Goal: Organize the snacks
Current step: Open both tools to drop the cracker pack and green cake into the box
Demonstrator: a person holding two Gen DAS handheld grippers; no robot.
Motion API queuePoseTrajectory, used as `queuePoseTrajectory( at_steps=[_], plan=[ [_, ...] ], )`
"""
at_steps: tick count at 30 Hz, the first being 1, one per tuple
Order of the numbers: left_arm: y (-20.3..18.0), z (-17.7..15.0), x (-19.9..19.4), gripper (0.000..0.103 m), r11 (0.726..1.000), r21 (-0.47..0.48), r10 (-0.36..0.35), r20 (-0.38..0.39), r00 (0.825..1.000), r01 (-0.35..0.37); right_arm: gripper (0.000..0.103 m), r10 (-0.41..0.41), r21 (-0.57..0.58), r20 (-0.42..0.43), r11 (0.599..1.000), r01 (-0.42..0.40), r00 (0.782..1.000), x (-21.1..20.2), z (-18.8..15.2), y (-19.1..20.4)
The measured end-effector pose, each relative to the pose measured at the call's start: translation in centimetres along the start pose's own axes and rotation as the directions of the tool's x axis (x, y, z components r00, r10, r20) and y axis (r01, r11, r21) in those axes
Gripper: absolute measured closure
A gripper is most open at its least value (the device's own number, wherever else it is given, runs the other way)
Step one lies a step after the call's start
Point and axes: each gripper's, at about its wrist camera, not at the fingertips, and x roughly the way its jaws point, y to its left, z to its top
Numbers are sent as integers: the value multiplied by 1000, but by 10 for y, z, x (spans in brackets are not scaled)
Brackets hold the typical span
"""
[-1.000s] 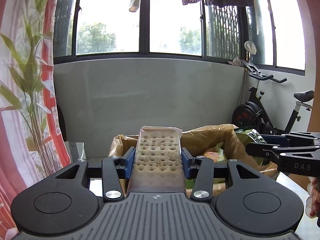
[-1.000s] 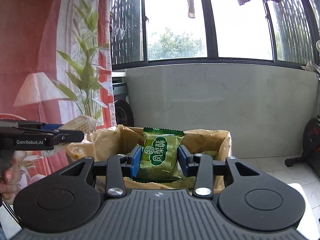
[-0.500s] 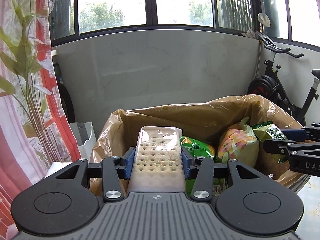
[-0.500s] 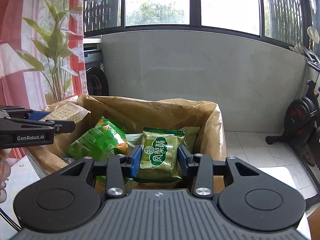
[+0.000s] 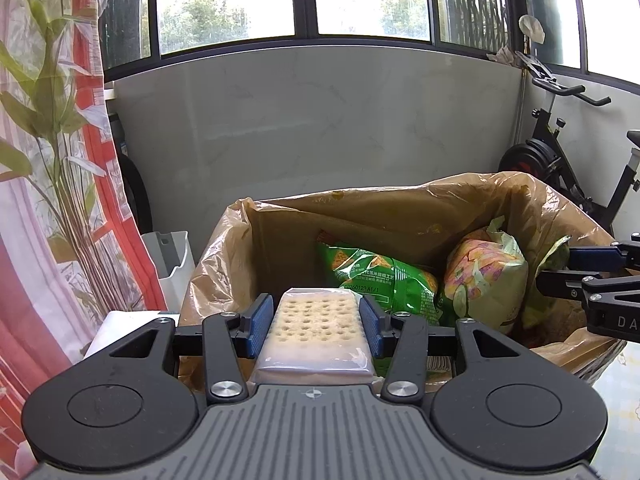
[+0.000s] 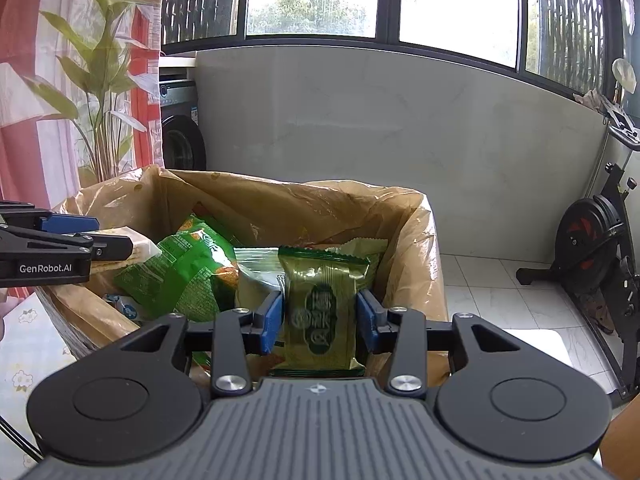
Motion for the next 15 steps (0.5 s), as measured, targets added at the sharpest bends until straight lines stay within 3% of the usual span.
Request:
queuePoseTrajectory(
  at_steps=[4, 9, 15],
  plan=[
    [-3, -3, 0, 46, 1000, 14, -3, -6, 1000, 3, 59, 2, -1, -4, 1000, -2, 1000, 0, 0, 0],
    [-3, -3, -1, 29, 999, 9, -45, -10, 999, 45, 57, 3, -1, -1, 1000, -3, 1000, 0, 0, 1],
    [2, -4, -10, 24, 997, 12, -81, 3, 997, 81, 45, 16, 6, 0, 1000, -16, 1000, -3, 0, 1]
  ],
)
